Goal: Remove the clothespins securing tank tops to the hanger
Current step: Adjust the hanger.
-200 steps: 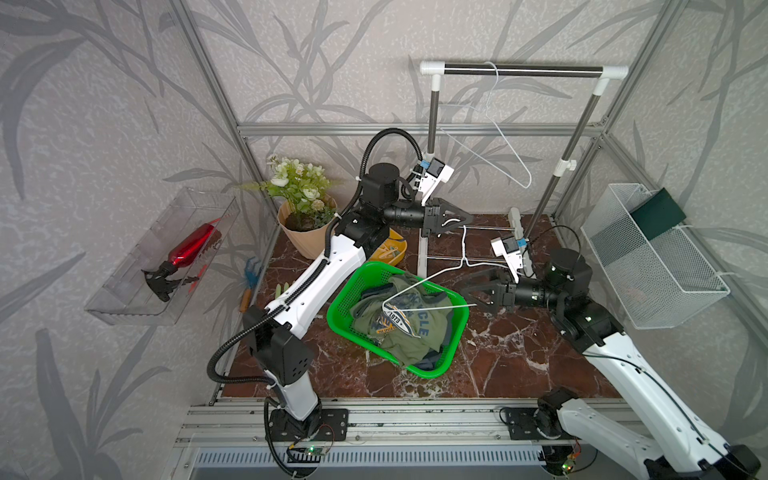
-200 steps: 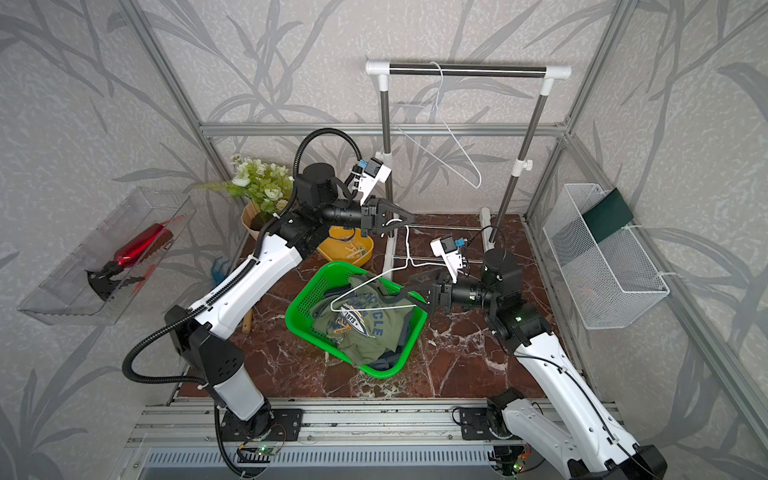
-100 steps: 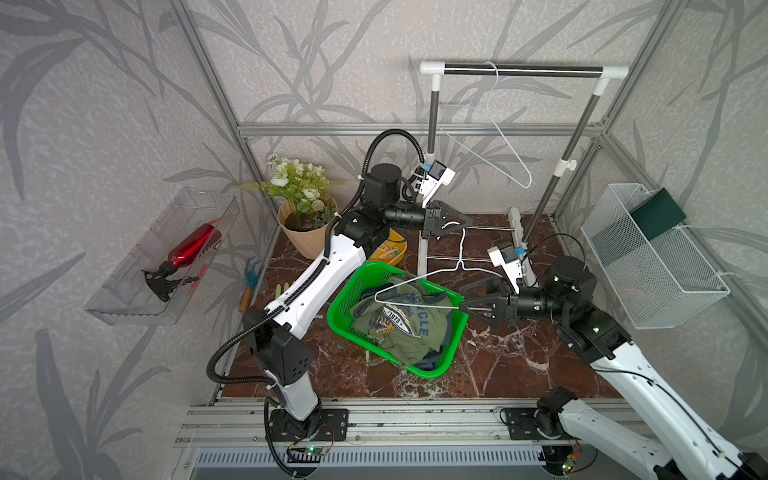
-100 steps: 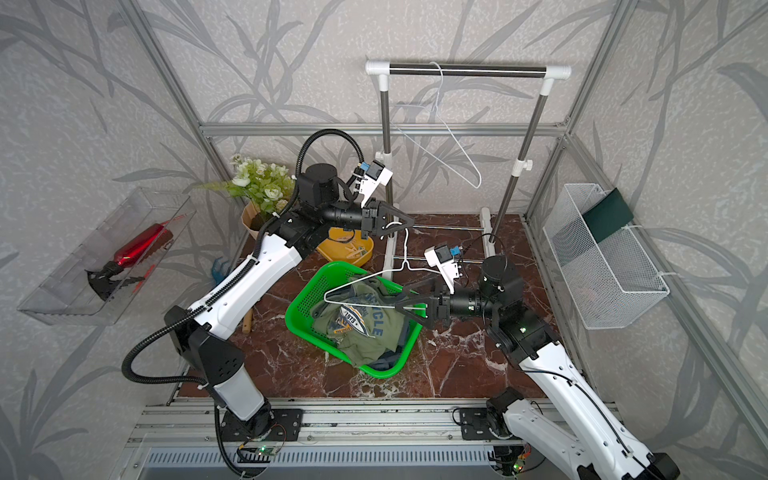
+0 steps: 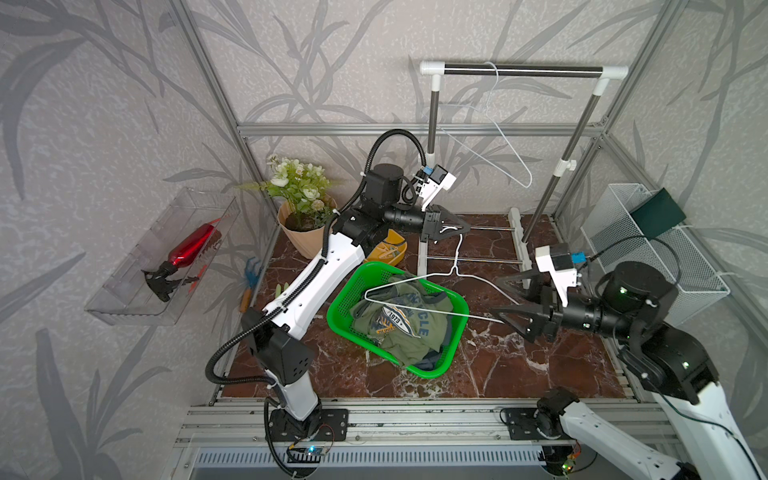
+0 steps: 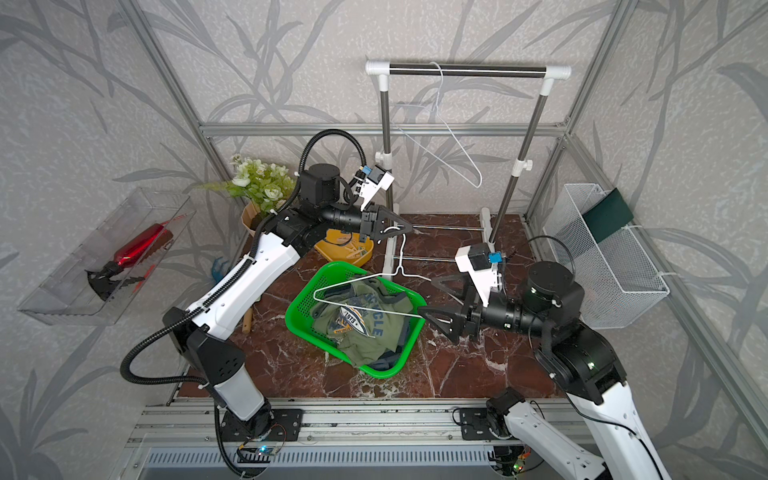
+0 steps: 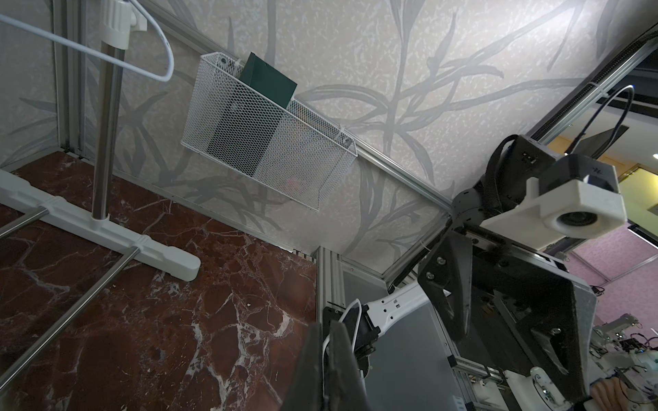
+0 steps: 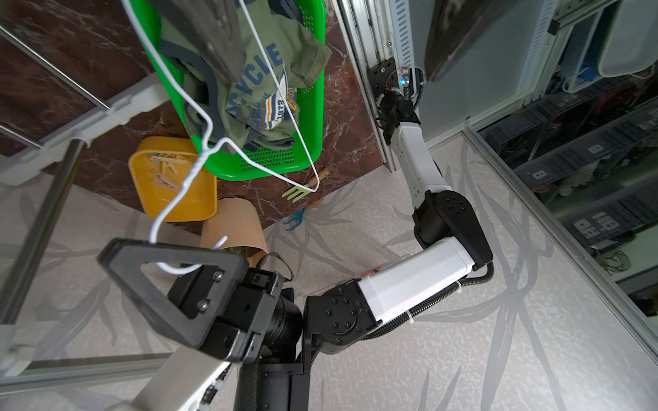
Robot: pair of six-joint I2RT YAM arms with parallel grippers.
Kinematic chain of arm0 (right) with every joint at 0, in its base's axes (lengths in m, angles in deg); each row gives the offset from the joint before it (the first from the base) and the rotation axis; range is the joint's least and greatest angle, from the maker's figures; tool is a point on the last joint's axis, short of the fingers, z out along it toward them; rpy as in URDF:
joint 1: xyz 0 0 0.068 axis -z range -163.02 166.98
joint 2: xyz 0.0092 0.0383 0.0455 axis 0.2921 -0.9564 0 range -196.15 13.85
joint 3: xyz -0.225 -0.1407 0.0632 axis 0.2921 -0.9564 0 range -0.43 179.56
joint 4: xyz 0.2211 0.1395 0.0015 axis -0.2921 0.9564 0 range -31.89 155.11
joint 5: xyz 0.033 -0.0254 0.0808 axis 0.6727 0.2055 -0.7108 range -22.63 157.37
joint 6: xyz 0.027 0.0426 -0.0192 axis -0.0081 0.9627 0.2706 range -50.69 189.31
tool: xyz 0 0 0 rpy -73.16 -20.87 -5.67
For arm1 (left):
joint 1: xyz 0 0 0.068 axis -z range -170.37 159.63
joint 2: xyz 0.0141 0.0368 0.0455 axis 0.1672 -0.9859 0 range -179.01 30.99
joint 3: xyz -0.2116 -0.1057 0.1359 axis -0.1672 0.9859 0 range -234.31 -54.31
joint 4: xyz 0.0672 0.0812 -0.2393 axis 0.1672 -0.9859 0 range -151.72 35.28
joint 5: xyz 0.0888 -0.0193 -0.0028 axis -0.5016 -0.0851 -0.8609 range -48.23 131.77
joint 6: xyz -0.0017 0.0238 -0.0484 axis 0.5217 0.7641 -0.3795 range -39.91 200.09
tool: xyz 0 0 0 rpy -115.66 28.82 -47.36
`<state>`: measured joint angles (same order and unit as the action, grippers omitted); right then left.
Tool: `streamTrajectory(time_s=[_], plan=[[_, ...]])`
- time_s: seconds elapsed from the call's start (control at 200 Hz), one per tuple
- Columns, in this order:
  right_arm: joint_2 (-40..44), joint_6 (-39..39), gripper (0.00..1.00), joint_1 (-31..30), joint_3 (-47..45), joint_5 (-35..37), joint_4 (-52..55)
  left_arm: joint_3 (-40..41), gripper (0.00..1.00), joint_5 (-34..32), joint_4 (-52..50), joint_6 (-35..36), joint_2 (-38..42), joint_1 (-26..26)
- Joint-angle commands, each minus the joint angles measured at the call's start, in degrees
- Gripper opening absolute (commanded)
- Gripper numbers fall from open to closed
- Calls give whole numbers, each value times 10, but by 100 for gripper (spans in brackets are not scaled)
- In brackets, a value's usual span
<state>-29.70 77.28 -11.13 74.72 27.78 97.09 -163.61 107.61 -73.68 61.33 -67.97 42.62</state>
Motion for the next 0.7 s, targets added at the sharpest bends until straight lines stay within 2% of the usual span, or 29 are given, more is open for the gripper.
streamTrajectory(time_s=[0.0, 0.125, 0.245, 0.385, 0.595, 0.695], plan=[[-11, -82, 81, 2, -4, 97, 108, 12, 0, 9, -12, 14, 37, 2], [-10, -109, 81, 3, -30, 144, 118, 21, 0, 14, 12, -5, 45, 2], [-10, -129, 81, 3, -80, 131, 100, 27, 0, 31, 64, -49, 50, 2], [24, -145, 82, 3, -131, 141, 58, 27, 0, 35, 63, -62, 53, 2], [0, -144, 82, 2, -130, 103, 51, 36, 0, 35, 69, -67, 56, 2], [-3, -148, 82, 2, -119, 112, 55, 35, 0, 37, 70, -67, 54, 2]])
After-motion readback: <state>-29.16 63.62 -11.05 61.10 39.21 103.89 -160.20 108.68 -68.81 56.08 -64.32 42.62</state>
